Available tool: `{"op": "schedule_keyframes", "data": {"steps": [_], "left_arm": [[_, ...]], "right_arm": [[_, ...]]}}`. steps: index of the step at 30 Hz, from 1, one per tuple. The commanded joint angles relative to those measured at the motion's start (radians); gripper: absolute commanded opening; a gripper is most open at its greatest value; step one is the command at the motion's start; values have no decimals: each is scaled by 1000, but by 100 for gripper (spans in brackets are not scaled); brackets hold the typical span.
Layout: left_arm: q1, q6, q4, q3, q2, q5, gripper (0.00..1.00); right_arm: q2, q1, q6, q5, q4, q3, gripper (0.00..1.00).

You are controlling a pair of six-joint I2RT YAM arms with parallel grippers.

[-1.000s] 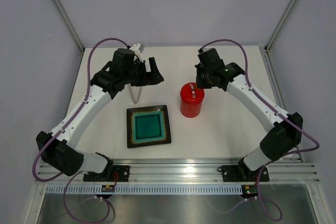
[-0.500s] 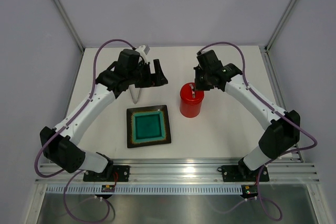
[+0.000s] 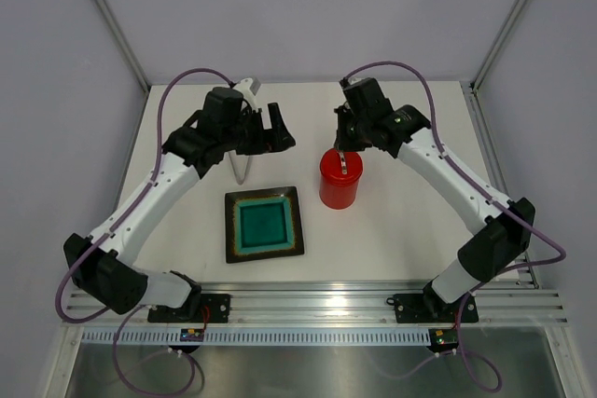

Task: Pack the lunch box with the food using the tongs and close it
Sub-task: Close the box lid on the packing box.

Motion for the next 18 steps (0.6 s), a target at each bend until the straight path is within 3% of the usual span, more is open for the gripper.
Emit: {"op": "schedule_keyframes", "data": {"steps": [1, 8, 18], "left_arm": [[17, -7, 38, 13, -65, -27, 91], [32, -15, 47, -11, -72, -20, 91], [31, -21, 51, -23, -81, -18, 91]], "right_arm": [[24, 10, 20, -44, 25, -109, 0], [21, 37, 40, -50, 31, -229, 0], [-60, 37, 25, 34, 10, -53, 0]]}}
